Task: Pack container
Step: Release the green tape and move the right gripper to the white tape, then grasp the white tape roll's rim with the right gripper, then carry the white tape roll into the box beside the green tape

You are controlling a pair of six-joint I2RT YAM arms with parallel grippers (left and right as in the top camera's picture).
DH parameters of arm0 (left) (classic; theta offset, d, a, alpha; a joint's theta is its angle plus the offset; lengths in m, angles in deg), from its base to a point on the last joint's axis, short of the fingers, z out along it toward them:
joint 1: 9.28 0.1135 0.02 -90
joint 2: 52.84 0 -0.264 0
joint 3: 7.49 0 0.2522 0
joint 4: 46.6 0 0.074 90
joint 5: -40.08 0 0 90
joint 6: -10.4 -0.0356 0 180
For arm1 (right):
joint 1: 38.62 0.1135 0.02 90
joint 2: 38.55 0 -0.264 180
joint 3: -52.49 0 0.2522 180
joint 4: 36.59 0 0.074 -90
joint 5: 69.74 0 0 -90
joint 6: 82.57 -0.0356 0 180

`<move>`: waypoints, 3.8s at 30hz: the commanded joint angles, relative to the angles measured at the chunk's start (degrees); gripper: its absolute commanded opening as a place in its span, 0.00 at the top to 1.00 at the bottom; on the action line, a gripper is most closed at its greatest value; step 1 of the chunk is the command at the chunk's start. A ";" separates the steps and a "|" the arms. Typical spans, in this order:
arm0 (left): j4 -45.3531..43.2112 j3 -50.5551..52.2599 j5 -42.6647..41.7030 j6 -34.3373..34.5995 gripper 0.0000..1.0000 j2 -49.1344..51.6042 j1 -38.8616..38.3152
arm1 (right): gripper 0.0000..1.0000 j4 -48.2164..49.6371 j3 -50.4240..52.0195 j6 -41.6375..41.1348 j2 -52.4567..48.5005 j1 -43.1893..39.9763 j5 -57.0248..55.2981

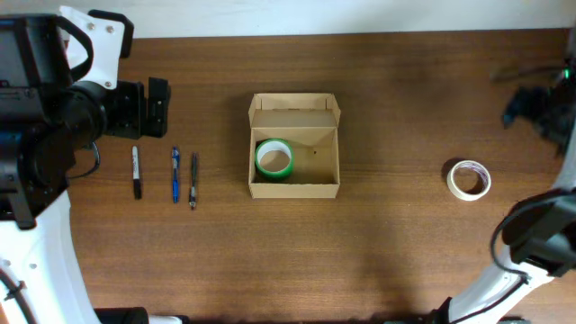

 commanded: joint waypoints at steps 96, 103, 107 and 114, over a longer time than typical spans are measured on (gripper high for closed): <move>-10.47 -0.74 3.98 3.48 0.01 -3.08 15.78 | 0.96 11.80 0.11 17.73 6.21 48.76 11.17; -12.52 -0.74 7.43 3.65 0.01 -13.40 19.45 | 0.96 11.34 0.11 19.17 1.64 54.64 10.78; -11.78 -0.74 7.89 3.63 0.01 -18.25 19.45 | 0.96 11.37 0.11 20.04 -0.98 56.50 9.75; -10.58 -0.72 7.87 3.63 0.01 -24.33 19.45 | 0.96 14.36 0.11 20.33 -4.39 58.97 10.58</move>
